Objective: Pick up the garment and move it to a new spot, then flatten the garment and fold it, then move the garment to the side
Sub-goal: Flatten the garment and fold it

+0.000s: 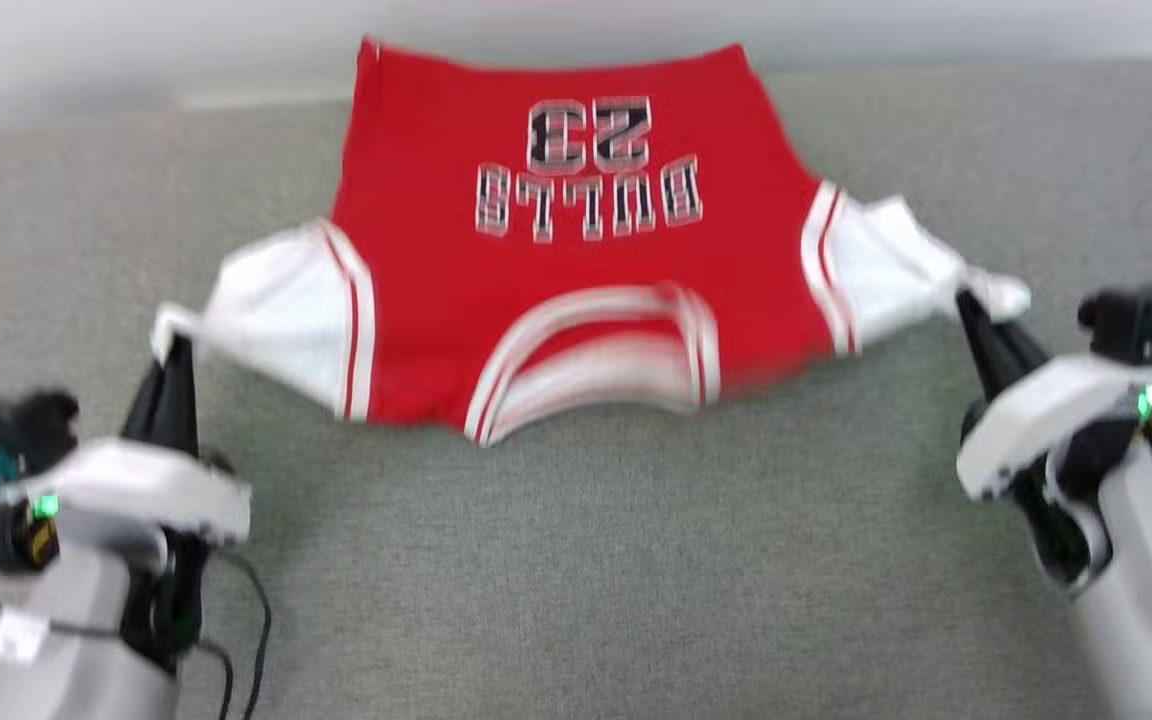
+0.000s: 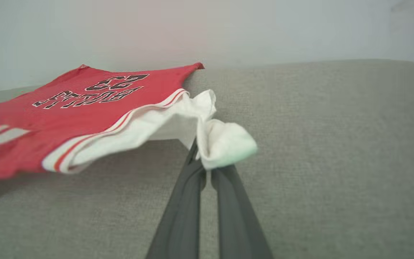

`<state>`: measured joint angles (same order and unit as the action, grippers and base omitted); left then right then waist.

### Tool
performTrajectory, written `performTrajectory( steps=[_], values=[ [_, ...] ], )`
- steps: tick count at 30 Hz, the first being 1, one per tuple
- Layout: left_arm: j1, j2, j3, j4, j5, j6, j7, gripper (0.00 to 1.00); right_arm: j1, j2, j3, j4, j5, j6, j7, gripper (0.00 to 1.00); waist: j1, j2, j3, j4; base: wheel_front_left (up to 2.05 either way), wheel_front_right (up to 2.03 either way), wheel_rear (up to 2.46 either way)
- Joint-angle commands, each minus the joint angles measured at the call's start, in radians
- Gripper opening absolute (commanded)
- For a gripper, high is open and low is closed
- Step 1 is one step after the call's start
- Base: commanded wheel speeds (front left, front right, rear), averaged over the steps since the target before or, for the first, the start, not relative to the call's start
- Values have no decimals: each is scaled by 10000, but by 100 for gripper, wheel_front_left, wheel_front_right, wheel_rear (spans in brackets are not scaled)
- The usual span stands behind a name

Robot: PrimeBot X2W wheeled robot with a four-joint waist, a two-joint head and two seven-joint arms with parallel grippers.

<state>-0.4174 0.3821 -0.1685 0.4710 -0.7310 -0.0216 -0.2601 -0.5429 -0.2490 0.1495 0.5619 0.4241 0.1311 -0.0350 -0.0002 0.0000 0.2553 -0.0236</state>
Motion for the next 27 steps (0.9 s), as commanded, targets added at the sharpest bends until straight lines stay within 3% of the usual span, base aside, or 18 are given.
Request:
performTrajectory(
  steps=[1, 12, 19, 24, 25, 26, 27],
  values=[
    [409, 23, 111, -143, -40, 115, -73, 0, 433, 16, -128, -160, 48, -7, 47, 0, 2, 0, -670, -29, 0, 0, 0],
    [4788, -205, 352, -2434, -314, 1343, 185, 0, 5007, 489, -1461, -2475, -176, -10, 1048, 0, 2, 0, -2650, 82, 0, 0, 0],
    [6603, 20, 351, -3745, -428, 1889, 726, 0, 7470, 1202, -2555, -4353, -650, -10, 2006, 0, 2, 0, -2902, 196, 0, 0, 0],
    [7319, 88, 158, -4403, -227, 2109, 837, 0, 8617, 1584, -2732, -5465, -1215, -10, 2818, 0, 2, 0, -2905, 195, 0, 0, 0],
    [7351, 85, 87, -4513, -163, 2139, 845, 0, 8620, 1618, -2690, -5583, -1282, -10, 2854, 12, 2, 0, -2885, 194, 0, 0, 0],
    [7335, 87, -10, -4606, -76, 2172, 879, 0, 8607, 1659, -2653, -5634, -1333, -8, 2849, 48, 2, 0, -2862, 203, 0, 0, 0],
    [7292, 85, -72, -4688, 5, 2199, 877, 0, 8560, 1687, -2579, -5669, -1368, -8, 2845, 100, 2, 0, -2842, 219, 0, 0, 0]
  ],
)
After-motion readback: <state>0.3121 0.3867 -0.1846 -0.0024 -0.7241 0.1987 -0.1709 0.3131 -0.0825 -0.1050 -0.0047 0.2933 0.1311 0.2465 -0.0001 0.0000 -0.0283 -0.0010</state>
